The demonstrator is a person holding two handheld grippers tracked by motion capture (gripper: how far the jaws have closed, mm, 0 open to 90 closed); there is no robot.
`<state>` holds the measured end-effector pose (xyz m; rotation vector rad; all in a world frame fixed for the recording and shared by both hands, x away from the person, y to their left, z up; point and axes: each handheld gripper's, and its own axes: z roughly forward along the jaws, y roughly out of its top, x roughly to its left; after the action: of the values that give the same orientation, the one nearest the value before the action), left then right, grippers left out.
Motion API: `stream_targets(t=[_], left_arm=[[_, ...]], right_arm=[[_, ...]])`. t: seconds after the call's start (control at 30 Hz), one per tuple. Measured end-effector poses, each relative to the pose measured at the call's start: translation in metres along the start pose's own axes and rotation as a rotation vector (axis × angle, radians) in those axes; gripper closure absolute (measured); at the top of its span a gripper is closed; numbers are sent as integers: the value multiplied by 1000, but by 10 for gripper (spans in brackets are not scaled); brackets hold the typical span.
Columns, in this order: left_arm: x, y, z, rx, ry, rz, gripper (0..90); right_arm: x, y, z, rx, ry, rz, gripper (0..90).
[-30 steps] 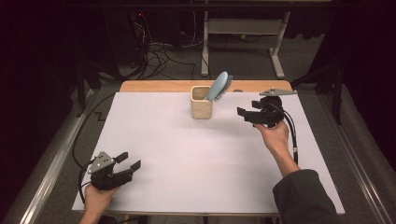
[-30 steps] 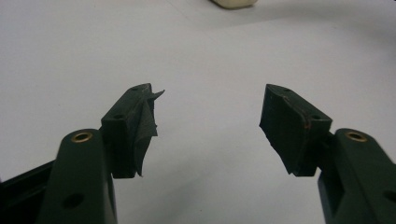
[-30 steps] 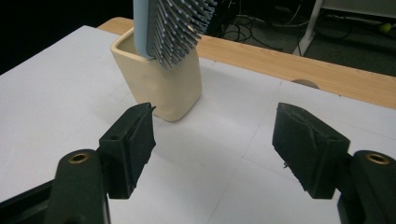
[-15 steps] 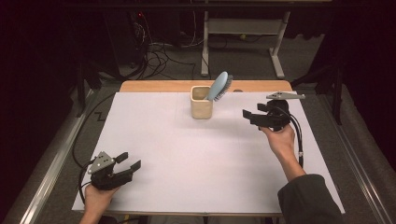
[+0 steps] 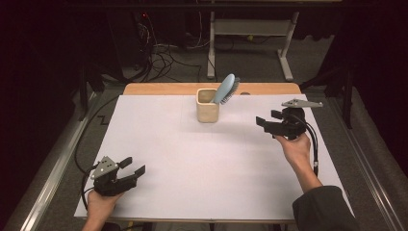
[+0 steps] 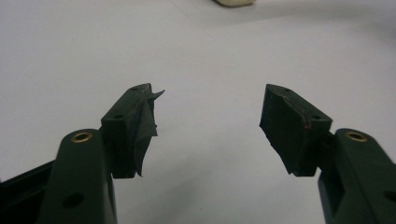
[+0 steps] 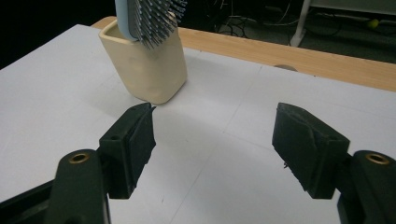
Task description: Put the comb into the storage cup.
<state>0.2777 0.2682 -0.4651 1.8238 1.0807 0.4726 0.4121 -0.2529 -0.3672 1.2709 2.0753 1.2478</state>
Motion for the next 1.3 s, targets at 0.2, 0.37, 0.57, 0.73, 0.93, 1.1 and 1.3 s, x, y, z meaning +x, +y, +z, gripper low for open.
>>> stream_targets(t=[0.2, 0.37, 0.57, 0.73, 0.93, 1.1, 1.3], left_arm=[[0, 0, 0, 0, 0, -1, 358], [0, 0, 0, 2, 0, -1, 358], [0, 0, 0, 3, -1, 0, 357], [0, 0, 0, 3, -1, 0, 357], [0, 0, 0, 1, 0, 0, 357], [0, 0, 0, 3, -1, 0, 358], [0, 0, 0, 3, 0, -1, 358]], right_arm=[[-3, -4, -3, 6, 0, 3, 302], [-3, -6, -6, 4, 2, -6, 302], [-2, -13, -9, 12, 3, -12, 302], [-4, -16, -13, 9, 11, -4, 301], [-5, -18, -18, -6, 15, 7, 301], [-6, -21, -21, -4, 16, 4, 301], [-7, -25, -25, -5, 14, 10, 301]])
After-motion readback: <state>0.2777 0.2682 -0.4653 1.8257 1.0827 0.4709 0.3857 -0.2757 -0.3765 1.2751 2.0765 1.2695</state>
